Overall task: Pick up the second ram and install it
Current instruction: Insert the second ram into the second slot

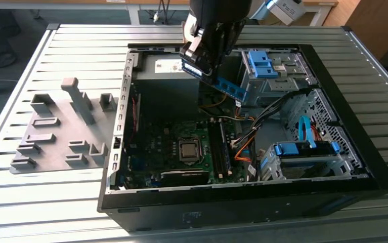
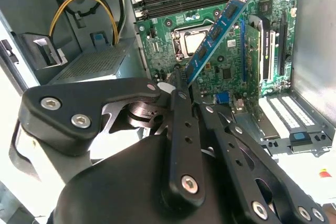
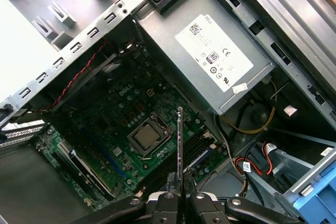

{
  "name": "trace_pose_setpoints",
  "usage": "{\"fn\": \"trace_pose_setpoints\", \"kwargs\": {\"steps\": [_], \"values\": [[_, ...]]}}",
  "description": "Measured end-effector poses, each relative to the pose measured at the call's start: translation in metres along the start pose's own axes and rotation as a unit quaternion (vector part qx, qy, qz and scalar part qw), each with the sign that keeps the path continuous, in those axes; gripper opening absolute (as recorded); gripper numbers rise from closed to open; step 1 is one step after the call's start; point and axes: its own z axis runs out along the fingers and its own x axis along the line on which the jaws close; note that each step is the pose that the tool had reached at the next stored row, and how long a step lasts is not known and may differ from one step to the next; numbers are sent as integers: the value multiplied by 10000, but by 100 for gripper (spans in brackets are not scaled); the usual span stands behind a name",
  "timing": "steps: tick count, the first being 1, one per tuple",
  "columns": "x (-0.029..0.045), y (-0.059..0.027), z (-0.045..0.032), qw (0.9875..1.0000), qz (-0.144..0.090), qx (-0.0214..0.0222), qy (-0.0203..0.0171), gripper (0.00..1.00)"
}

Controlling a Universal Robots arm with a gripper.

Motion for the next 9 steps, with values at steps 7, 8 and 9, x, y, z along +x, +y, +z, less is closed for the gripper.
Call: {"fn": "trace_pose_setpoints", "kwargs": {"steps": [7, 8, 9], "values": [[0, 0, 0, 10000, 46, 1, -1, 14], [0, 0, 0, 10000, 61, 1, -1, 14], [0, 0, 0, 10000, 76, 1, -1, 14]]}}
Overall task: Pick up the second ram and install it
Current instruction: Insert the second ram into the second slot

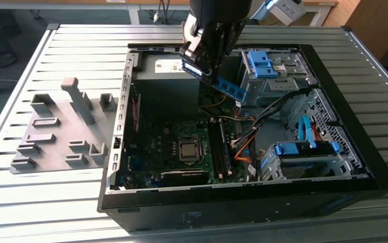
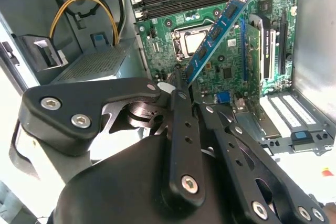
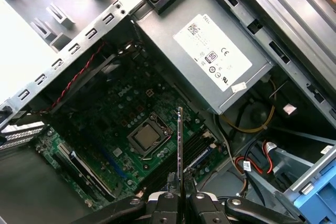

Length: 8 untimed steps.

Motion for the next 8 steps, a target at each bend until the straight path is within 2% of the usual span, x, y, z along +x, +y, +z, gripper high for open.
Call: {"fn": "trace_pose_setpoints", "kwargs": {"steps": [8], "values": [[0, 0, 0, 9998, 212, 4, -3, 14]]}}
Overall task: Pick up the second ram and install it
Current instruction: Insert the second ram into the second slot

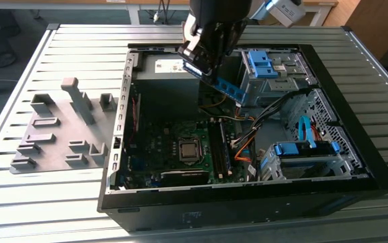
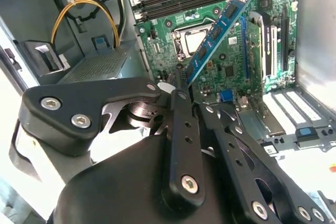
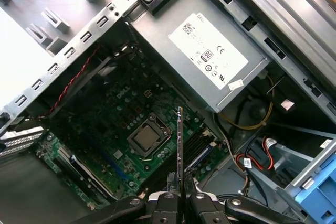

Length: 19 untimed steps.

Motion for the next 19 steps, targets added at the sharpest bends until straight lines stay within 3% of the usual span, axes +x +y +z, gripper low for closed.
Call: {"fn": "trace_pose_setpoints", "kwargs": {"steps": [7, 14, 19], "values": [[0, 0, 0, 9996, 284, 5, -3, 14], [0, 0, 2, 9982, 597, 10, -8, 14], [0, 0, 2, 9979, 648, 11, -9, 14]]}}
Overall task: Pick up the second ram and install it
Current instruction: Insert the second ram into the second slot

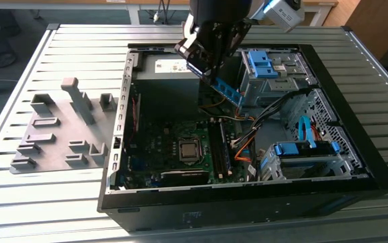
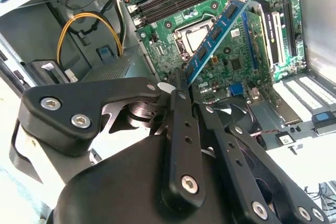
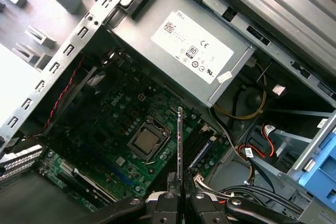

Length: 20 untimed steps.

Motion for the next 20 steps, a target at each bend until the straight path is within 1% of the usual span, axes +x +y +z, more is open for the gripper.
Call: {"fn": "trace_pose_setpoints", "kwargs": {"steps": [7, 10, 13, 15, 17, 20], "values": [[0, 0, 0, 10000, 6, 0, 0, 14], [0, 0, 0, 10000, 59, 1, -1, 14], [0, 0, 1, 9998, 181, 3, -3, 14], [0, 0, 2, 9995, 305, 5, -4, 14], [0, 0, 4, 9991, 431, 7, -6, 14], [0, 0, 7, 9980, 626, 11, -9, 14]]}}
